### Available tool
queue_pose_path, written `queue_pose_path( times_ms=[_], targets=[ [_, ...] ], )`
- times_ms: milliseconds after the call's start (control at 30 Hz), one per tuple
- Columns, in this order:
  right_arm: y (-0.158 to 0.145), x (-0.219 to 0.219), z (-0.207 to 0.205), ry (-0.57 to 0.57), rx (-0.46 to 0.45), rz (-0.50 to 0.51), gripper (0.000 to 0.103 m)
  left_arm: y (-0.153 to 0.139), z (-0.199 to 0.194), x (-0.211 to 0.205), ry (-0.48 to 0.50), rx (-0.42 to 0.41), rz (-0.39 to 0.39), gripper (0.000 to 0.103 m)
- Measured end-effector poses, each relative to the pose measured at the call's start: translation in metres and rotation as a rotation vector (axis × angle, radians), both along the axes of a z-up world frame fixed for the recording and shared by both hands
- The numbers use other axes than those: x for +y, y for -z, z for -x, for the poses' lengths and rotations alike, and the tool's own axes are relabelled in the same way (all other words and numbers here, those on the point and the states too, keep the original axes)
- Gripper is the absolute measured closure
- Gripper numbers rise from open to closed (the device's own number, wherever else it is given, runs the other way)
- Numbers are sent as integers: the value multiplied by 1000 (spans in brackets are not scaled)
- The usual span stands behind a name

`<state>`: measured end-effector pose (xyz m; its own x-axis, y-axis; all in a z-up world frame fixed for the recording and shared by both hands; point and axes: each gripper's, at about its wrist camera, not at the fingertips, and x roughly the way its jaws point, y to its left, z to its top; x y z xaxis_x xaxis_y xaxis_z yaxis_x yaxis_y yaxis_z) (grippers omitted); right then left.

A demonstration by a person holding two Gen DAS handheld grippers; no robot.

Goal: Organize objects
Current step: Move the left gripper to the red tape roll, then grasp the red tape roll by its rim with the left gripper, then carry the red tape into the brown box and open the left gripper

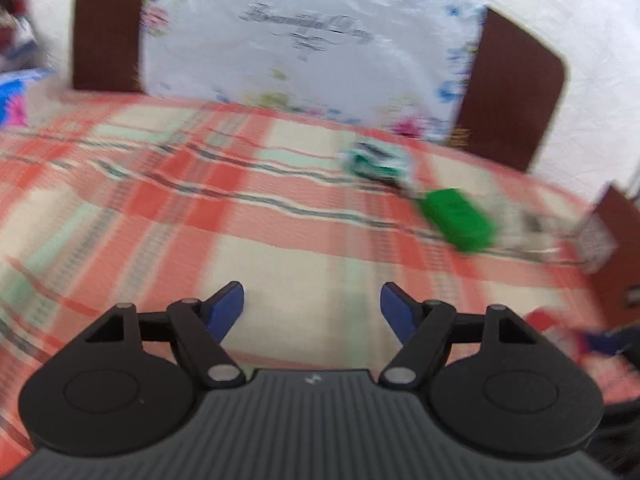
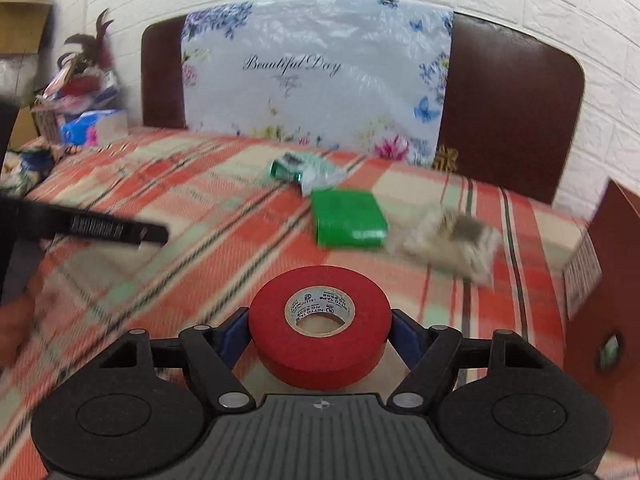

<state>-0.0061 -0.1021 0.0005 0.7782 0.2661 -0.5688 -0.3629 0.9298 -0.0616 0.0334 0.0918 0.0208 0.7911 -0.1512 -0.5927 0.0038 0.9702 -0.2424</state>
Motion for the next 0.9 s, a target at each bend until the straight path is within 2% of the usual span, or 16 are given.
queue_pose_path(
  times_ms=[33,167,233,333,400,433,533,600,700,800,900],
  targets=[
    [3,-3,8,4,7,3,31,-5,2,-11,44,6,28,29],
    [7,-8,25,4,-2,7,23,-21,7,-58,231,26,51,40],
    [7,-6,27,-1,-8,18,23,-23,7,-78,294,53,26,43],
    [10,-9,23,5,-2,4,25,-16,5,-101,339,113,-45,53],
    [12,-13,20,8,12,-22,27,-6,-1,-110,360,176,-62,67],
    [12,-14,17,6,18,-36,35,-4,-2,-110,358,184,-49,70],
    [12,-16,17,-2,16,-50,34,-14,-3,-113,345,192,-50,73],
    [8,-18,22,9,-5,-60,34,-32,-1,-119,359,153,-54,73],
    [-12,-28,32,42,-103,-74,34,-71,1,-137,404,52,-50,73],
    [-38,-50,35,110,-208,-79,34,-108,2,-169,471,-53,-46,73],
    [-62,-83,36,202,-291,-94,34,-131,0,-212,548,-133,-60,73]
  ],
)
